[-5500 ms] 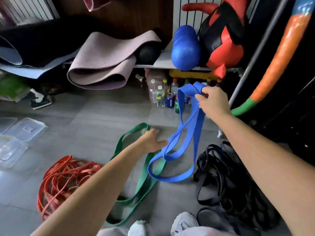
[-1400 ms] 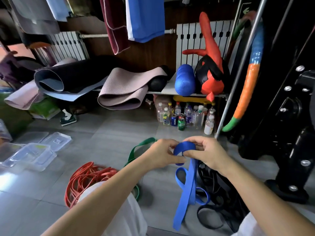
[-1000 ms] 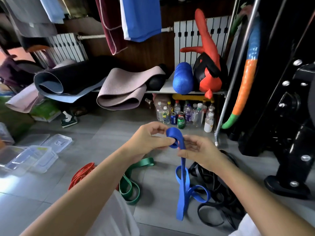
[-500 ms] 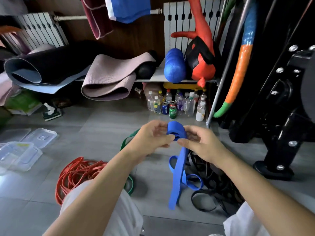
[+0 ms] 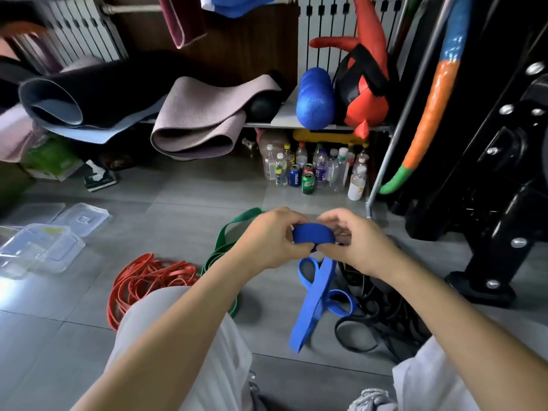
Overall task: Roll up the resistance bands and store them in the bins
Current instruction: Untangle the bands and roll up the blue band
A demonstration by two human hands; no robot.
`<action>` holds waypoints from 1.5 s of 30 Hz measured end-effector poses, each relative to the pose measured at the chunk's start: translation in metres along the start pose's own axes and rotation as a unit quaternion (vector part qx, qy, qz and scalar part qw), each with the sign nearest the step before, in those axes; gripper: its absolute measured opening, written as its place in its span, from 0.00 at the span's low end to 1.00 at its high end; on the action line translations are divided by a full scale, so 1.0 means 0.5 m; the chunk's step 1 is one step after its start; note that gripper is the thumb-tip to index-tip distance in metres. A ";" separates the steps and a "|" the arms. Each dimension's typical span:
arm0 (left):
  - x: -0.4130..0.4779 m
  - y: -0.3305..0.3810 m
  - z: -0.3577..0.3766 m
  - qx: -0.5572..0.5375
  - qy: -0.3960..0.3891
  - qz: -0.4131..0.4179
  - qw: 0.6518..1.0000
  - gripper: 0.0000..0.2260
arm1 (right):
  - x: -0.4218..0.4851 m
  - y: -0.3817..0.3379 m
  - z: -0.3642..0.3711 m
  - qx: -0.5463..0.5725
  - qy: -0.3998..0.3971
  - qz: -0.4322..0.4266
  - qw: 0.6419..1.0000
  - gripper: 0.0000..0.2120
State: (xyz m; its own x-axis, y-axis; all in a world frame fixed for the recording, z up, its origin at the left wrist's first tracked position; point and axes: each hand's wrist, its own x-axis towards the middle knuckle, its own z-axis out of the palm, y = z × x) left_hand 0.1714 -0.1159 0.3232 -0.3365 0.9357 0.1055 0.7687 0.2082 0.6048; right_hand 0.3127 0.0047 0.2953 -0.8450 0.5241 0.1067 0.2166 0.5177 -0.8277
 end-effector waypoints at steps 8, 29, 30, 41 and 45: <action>-0.020 -0.009 -0.023 -0.417 0.030 -0.037 0.908 0.10 | 0.007 -0.026 0.010 0.221 0.012 -0.006 0.975 0.17; -0.017 -0.016 -0.023 -0.455 0.034 -0.032 0.889 0.13 | 0.008 -0.028 0.000 0.121 0.006 -0.015 0.993 0.18; -0.017 -0.011 -0.021 -0.494 0.027 -0.034 0.868 0.13 | 0.009 -0.028 0.005 0.163 0.009 -0.022 0.986 0.18; -0.009 -0.024 -0.010 -0.020 0.041 0.027 0.999 0.24 | 0.009 -0.025 0.014 -0.092 -0.008 -0.020 0.996 0.14; -0.018 -0.026 -0.014 0.065 0.019 0.054 0.996 0.18 | 0.005 -0.034 0.011 -0.090 -0.033 -0.026 0.995 0.14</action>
State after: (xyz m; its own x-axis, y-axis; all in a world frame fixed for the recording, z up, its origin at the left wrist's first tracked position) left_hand 0.1608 -0.1291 0.3198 -0.2672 0.9436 0.1953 0.8643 0.1450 0.4816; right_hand 0.3042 -0.0067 0.3065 -0.8863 0.4510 0.1051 0.2511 0.6588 -0.7092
